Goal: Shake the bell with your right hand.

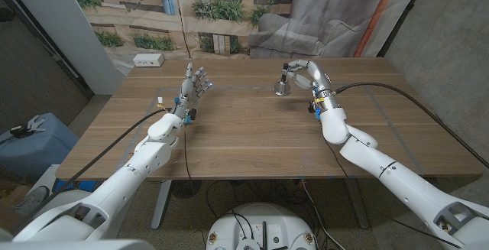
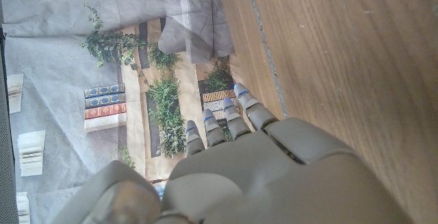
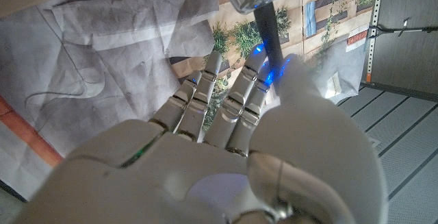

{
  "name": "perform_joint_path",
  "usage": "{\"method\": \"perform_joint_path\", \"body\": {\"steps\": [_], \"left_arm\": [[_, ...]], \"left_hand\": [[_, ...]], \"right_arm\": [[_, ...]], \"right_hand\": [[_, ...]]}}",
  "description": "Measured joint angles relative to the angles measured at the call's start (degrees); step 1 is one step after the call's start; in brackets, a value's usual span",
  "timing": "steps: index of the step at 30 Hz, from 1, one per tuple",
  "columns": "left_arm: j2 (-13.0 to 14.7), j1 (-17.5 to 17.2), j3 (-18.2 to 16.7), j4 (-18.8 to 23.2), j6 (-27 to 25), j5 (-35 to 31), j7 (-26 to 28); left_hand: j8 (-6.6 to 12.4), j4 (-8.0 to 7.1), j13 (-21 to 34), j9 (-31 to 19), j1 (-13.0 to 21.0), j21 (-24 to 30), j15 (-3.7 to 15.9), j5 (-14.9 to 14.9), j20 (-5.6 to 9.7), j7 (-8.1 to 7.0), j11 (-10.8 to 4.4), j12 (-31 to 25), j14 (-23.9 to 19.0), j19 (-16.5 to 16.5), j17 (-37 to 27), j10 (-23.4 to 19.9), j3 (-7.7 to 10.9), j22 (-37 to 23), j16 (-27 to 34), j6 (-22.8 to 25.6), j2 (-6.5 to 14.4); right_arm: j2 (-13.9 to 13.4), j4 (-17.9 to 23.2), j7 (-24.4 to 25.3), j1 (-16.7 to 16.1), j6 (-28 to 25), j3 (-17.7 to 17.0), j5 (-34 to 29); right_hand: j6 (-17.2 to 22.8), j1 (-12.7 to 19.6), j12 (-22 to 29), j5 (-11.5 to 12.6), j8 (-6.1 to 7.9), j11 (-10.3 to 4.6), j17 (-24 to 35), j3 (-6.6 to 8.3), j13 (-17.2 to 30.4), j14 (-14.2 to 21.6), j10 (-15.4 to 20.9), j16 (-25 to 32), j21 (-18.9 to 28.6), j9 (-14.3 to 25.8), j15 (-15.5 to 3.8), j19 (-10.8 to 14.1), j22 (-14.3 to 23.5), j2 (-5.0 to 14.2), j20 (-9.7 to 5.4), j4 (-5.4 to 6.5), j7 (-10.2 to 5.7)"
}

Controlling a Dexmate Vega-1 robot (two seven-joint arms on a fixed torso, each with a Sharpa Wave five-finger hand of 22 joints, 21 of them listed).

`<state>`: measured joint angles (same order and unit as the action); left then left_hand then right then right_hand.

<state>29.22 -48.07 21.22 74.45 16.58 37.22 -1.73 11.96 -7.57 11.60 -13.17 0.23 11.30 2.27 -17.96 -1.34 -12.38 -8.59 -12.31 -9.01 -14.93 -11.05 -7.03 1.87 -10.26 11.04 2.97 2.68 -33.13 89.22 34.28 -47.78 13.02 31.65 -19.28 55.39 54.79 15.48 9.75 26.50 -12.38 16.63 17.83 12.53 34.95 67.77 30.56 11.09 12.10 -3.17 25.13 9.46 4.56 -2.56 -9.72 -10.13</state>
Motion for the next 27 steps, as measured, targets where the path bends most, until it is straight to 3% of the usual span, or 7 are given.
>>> {"method": "perform_joint_path", "body": {"steps": [18,27], "left_arm": [[0.0,0.0,0.0,0.0,0.0,0.0,0.0],[0.0,0.0,0.0,0.0,0.0,0.0,0.0]], "left_hand": [[0.00,0.00,0.0,0.0,0.0,0.0,0.00,0.0,0.00,0.00,0.00,0.0,0.0,0.0,0.0,0.0,0.00,0.0,0.0,0.0,0.0],[0.00,0.00,0.0,0.0,0.0,0.0,0.00,0.0,0.00,0.00,0.00,0.0,0.0,0.0,0.0,0.0,0.00,0.0,0.0,0.0,0.0]], "right_arm": [[-1.5,-3.0,8.8,2.2,0.2,3.2,-13.2],[-2.0,-2.7,8.9,2.3,-1.4,3.8,-14.0]], "right_hand": [[0.3,1.0,0.0,-0.1,-0.11,-0.32,0.0,-0.01,0.2,0.5,0.3,0.0,0.0,0.0,-0.12,0.0,0.0,-0.27,0.00,-0.01,0.31],[0.3,1.7,0.0,-0.2,-0.12,-0.31,0.0,-0.21,0.4,0.5,0.3,-0.3,0.0,0.0,-0.11,0.3,0.0,-0.39,-0.31,0.19,0.31]]}}
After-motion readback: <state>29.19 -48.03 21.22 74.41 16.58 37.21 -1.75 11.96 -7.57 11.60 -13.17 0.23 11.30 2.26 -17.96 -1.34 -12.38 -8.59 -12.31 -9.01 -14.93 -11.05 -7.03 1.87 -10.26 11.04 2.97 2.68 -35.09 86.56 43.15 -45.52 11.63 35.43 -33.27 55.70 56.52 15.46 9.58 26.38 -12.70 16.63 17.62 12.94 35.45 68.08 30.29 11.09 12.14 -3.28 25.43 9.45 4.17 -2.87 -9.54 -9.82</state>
